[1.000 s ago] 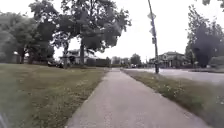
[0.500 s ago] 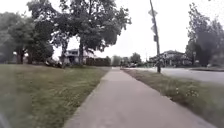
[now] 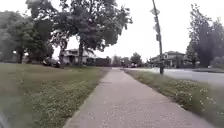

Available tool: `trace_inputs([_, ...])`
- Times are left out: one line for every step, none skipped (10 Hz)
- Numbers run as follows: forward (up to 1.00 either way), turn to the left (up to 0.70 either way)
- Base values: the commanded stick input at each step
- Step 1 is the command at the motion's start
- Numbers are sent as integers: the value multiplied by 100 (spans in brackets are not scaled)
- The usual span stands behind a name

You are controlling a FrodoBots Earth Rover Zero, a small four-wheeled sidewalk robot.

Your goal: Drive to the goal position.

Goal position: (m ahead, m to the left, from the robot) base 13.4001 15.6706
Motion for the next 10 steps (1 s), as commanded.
trace_inputs([70,0])
trace_inputs([70,0])
trace_inputs([70,0])
trace_inputs([70,0])
trace_inputs([70,0])
trace_inputs([70,0])
trace_inputs([70,0])
trace_inputs([70,0])
trace_inputs([70,0])
trace_inputs([70,-26])
